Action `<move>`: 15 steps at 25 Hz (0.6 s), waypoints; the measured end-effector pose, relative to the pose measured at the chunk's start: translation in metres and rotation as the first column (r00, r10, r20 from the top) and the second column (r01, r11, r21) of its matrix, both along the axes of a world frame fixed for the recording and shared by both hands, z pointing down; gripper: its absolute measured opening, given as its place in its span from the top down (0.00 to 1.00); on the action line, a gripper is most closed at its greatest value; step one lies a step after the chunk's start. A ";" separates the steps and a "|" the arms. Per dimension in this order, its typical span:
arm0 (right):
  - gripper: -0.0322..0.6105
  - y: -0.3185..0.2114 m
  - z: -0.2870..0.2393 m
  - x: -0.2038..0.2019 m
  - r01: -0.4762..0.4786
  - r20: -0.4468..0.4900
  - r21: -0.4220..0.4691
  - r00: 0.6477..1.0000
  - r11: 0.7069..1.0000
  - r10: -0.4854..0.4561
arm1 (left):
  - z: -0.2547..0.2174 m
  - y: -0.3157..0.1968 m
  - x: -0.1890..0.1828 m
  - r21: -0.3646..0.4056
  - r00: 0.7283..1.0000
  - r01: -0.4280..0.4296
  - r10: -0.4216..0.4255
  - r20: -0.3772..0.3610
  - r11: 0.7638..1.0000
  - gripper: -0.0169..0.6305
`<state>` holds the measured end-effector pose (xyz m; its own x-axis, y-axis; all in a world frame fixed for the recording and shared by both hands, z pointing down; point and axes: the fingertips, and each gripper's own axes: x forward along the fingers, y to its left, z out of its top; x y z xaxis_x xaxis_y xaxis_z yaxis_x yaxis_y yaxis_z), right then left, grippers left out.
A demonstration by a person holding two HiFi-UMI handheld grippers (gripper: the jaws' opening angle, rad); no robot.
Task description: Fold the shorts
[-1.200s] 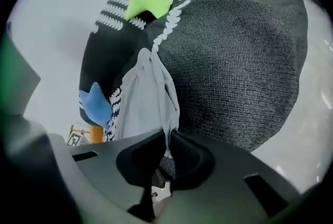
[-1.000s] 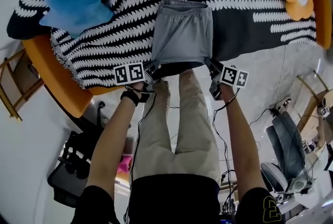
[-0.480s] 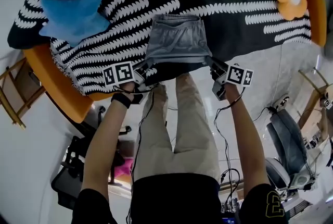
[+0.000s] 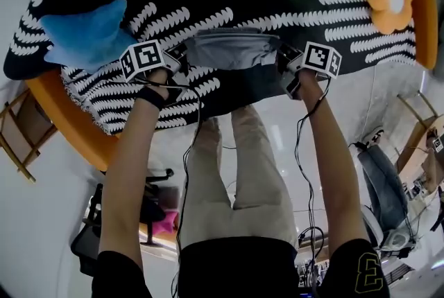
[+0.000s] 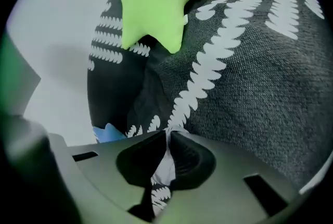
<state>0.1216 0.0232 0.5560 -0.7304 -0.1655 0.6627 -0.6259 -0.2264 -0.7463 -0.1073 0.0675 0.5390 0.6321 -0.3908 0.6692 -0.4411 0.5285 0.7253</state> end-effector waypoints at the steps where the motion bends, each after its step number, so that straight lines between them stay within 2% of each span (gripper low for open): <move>1: 0.89 -0.008 0.005 -0.001 0.001 -0.011 -0.008 1.000 1.000 -0.001 | 0.004 -0.007 -0.001 -0.009 1.000 0.005 -0.005 -0.002 1.000 0.94; 4: 0.86 -0.029 0.022 -0.009 0.035 -0.075 -0.021 0.997 0.999 -0.037 | 0.018 -0.025 -0.009 -0.035 0.999 0.034 -0.034 0.007 0.999 0.94; 5: 0.74 -0.036 0.024 -0.011 0.061 -0.100 -0.010 0.993 0.998 -0.062 | 0.020 -0.032 -0.012 -0.036 0.999 0.053 -0.053 0.012 0.998 0.93; 6: 0.59 -0.044 0.022 -0.012 0.086 -0.120 0.013 0.989 0.996 -0.084 | 0.019 -0.040 -0.014 -0.029 0.997 0.073 -0.073 0.014 0.997 0.86; 7: 0.52 -0.052 0.014 -0.011 0.100 -0.136 0.050 0.986 0.994 -0.092 | 0.013 -0.049 -0.015 -0.007 0.996 0.085 -0.085 0.016 0.996 0.72; 8: 0.50 -0.062 0.002 -0.007 0.094 -0.151 0.097 0.985 0.991 -0.079 | 0.004 -0.059 -0.015 0.032 0.997 0.076 -0.077 0.027 0.997 0.65; 9: 0.50 -0.070 -0.011 0.001 0.067 -0.164 0.146 0.986 0.987 -0.042 | -0.008 -0.069 -0.015 0.083 0.998 0.035 -0.040 0.056 0.996 0.66; 10: 0.50 -0.075 -0.024 0.011 0.022 -0.172 0.189 0.985 0.982 0.011 | -0.019 -0.077 -0.014 0.141 0.994 -0.043 0.028 0.105 0.989 0.66; 11: 0.50 -0.075 -0.035 0.022 -0.032 -0.170 0.219 0.983 0.975 0.070 | -0.029 -0.085 -0.010 0.194 0.978 -0.156 0.124 0.168 0.968 0.66; 12: 0.51 -0.070 -0.043 0.030 -0.084 -0.159 0.232 0.980 0.969 0.123 | -0.035 -0.090 -0.002 0.235 0.943 -0.293 0.241 0.228 0.927 0.66; 13: 0.51 -0.059 -0.046 0.036 -0.129 -0.143 0.230 0.976 0.965 0.165 | -0.038 -0.094 0.012 0.260 0.888 -0.438 0.369 0.273 0.861 0.65; 14: 0.51 -0.042 -0.044 0.038 -0.167 -0.127 0.213 0.972 0.963 0.197 | -0.038 -0.095 0.029 0.276 0.812 -0.576 0.500 0.301 0.770 0.65; 15: 0.51 -0.022 -0.039 0.037 -0.203 -0.111 0.186 0.968 0.962 0.225 | -0.036 -0.096 0.048 0.285 0.717 -0.696 0.619 0.319 0.659 0.63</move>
<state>0.1586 0.0013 0.5171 -0.5751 -0.4279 0.6972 -0.6706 -0.2416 -0.7014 -0.0593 -0.0286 0.5027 0.7030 -0.1516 0.6949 -0.7085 -0.2346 0.6656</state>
